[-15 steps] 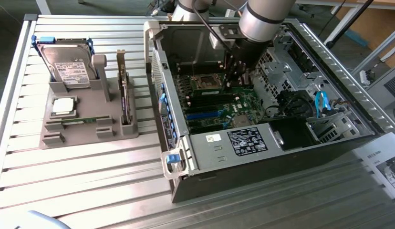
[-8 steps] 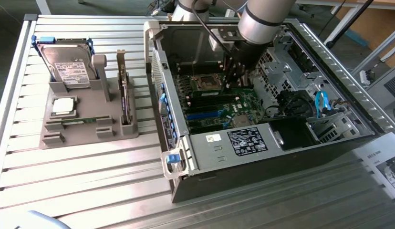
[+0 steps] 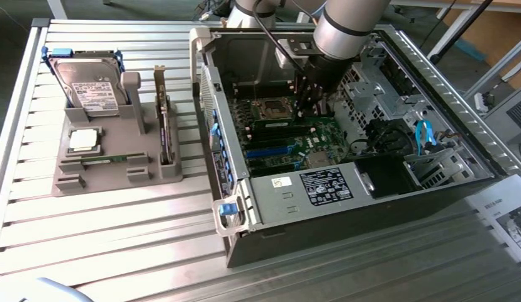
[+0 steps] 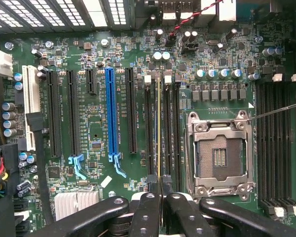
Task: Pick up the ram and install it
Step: 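Insert the ram into the slot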
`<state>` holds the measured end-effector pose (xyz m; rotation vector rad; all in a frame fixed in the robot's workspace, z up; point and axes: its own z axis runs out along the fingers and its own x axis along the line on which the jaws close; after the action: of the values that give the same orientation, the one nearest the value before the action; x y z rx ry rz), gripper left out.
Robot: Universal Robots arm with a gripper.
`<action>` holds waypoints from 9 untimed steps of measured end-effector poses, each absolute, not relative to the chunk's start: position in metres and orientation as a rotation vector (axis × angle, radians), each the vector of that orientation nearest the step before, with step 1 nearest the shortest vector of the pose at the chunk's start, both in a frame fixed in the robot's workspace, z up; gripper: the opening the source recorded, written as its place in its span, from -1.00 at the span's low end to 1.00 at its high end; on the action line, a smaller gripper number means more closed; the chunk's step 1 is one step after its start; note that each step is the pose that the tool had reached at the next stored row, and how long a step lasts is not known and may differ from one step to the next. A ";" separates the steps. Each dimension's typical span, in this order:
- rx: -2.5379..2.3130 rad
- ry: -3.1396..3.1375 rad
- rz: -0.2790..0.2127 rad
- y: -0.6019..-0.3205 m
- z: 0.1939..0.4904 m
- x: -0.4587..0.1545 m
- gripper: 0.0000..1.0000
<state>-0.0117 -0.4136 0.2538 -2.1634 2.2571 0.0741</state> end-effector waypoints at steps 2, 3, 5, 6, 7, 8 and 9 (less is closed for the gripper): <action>-2.163 2.257 0.074 -0.414 0.254 -0.012 -0.76; -2.164 2.256 0.074 -0.414 0.254 -0.012 -0.76; -2.171 2.250 0.074 -0.414 0.254 -0.012 -0.76; -2.177 2.244 0.074 -0.414 0.254 -0.012 -0.76; -2.184 2.238 0.074 -0.414 0.254 -0.012 -0.76; -2.192 2.231 0.074 -0.414 0.254 -0.012 -0.76; -2.200 2.223 0.074 -0.414 0.254 -0.012 -0.76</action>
<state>-0.0117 -0.4136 0.2538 -2.2002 2.2230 0.0737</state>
